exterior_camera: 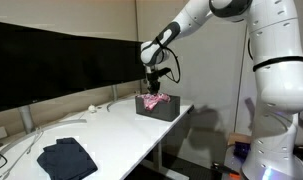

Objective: Pick up the cloths and put them in the box

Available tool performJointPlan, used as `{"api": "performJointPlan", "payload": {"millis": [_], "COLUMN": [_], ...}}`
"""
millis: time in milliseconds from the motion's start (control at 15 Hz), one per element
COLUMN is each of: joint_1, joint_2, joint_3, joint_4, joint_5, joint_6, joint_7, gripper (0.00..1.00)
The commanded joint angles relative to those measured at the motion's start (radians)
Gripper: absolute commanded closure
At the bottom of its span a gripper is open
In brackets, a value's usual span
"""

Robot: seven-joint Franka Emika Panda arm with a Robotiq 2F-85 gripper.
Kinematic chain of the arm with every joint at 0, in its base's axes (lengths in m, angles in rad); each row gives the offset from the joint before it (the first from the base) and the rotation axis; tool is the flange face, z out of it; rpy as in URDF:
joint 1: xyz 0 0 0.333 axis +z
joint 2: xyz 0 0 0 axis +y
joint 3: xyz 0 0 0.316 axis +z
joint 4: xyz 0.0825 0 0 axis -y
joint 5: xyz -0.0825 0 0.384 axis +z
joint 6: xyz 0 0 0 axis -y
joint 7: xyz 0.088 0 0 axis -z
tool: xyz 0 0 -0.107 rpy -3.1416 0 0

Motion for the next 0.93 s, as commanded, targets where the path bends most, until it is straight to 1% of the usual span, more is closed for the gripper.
{"api": "performJointPlan", "payload": {"millis": [0,333,400,467,533,600,867], "joint_1": [-0.014,-0.013,-0.011,-0.007,-0.002,0.0,0.002], "joint_2": [0.001,0.074,0.072,0.066,0.049,0.036,-0.036], "joint_3": [-0.008,-0.02,-0.02,-0.02,-0.019,-0.017,-0.003], "joint_4": [-0.126,-0.156,-0.155,-0.153,-0.149,-0.145,-0.127], "joint_5": [-0.028,-0.03,-0.031,-0.037,-0.046,-0.052,-0.037], "joint_6": [0.07,0.108,0.106,0.107,0.101,0.097,0.068], "joint_7": [0.05,0.092,0.095,0.096,0.094,0.092,0.069], "gripper": [0.91,0.91,0.89,0.64,0.62,0.57,0.32]}}
